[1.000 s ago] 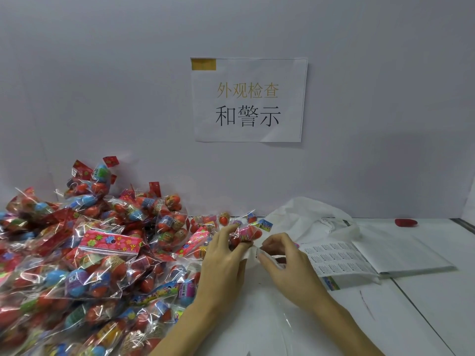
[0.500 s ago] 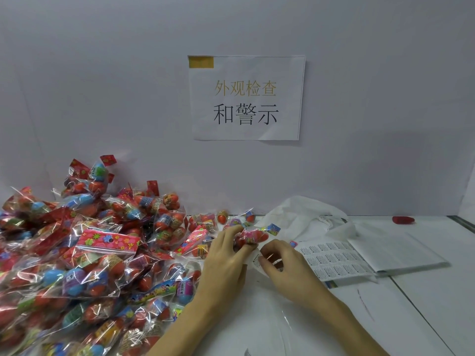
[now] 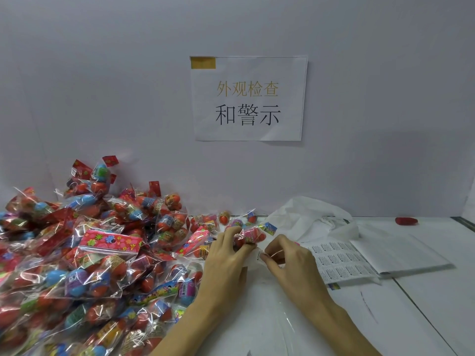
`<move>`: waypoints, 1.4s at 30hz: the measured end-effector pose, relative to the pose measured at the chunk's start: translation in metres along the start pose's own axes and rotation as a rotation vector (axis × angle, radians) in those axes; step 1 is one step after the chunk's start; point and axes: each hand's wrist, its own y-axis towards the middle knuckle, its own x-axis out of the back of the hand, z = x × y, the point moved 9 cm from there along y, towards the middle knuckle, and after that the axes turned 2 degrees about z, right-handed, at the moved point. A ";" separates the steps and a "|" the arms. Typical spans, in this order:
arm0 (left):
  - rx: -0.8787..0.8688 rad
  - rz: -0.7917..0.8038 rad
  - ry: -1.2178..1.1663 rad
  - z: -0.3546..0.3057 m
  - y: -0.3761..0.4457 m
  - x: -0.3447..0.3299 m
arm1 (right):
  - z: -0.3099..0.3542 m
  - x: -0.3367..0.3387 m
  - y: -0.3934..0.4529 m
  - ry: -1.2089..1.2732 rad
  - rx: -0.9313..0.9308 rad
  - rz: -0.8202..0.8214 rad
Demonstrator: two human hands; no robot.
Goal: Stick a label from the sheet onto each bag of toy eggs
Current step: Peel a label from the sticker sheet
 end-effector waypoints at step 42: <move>-0.056 0.042 -0.020 0.009 0.003 -0.005 | 0.018 0.008 -0.001 -0.121 0.177 0.011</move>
